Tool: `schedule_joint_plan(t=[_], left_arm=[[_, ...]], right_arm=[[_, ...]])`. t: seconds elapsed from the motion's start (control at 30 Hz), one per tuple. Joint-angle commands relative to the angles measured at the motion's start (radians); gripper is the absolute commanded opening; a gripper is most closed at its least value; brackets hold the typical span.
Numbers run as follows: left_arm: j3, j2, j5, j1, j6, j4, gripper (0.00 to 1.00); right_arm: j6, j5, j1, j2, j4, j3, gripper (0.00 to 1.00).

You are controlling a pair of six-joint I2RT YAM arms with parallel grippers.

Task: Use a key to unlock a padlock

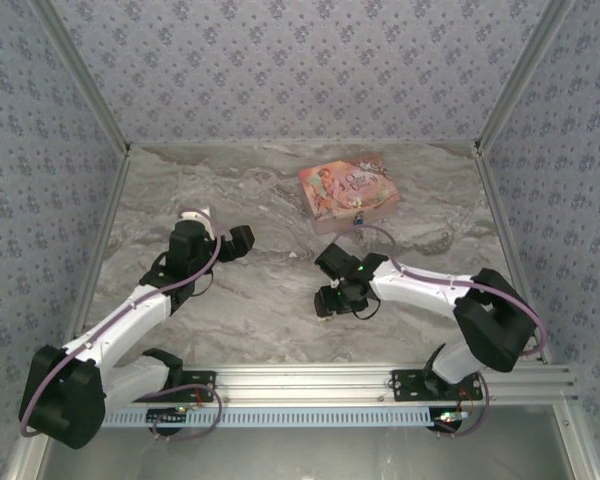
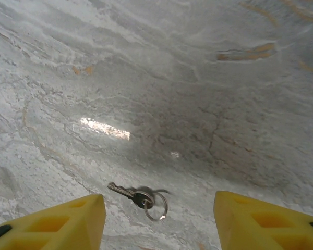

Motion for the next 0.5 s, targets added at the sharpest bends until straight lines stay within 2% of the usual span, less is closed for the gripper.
schedule_joint_plan(t=[0.0,0.47], left_arm=[[0.01,-0.02,-0.019,-0.007,-0.008,0.016,1.0],[0.015,-0.019,-0.046,-0.007,-0.009,-0.01,0.99]], right_arm=[[-0.013,-0.044,0.009,0.044,-0.038,0.037,0.55],[-0.039,-0.077,0.029,0.101,-0.084,0.051,0.44]])
